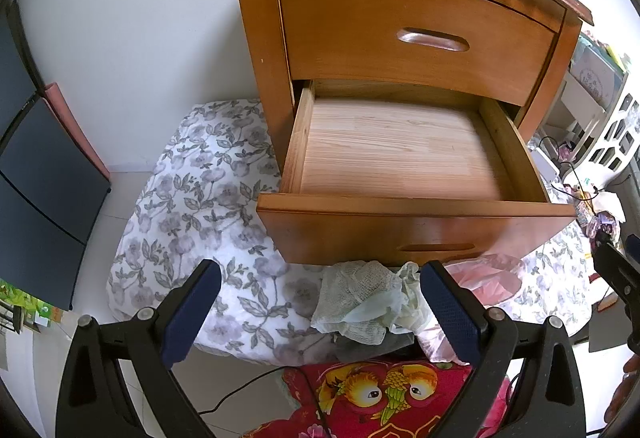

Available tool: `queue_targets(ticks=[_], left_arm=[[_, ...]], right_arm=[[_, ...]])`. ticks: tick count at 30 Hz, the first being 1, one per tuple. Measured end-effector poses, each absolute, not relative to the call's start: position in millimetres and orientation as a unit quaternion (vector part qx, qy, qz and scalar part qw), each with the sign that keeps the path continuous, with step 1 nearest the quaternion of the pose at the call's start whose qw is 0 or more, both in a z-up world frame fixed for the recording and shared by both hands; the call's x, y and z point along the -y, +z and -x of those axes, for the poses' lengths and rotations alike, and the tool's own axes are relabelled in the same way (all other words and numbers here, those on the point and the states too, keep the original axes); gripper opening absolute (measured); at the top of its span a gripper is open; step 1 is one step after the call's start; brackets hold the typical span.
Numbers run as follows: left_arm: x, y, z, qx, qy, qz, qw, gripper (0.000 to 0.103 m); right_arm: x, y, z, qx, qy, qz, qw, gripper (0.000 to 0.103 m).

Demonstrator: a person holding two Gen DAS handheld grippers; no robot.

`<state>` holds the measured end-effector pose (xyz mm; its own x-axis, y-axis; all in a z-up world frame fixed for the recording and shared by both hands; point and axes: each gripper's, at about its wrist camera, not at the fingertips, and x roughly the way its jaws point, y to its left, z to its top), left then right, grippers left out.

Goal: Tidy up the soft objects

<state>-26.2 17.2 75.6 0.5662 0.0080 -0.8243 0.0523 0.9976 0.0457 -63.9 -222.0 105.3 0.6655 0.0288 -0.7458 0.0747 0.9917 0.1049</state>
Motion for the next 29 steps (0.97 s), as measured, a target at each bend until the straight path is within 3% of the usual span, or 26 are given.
queue_targets(ticks=[29], left_arm=[[-16.7, 81.4, 27.5, -0.461, -0.018, -0.027, 0.887, 0.1]], right_arm=[[222.5, 105.1, 63.5, -0.41, -0.014, -0.065, 0.91, 0.103]])
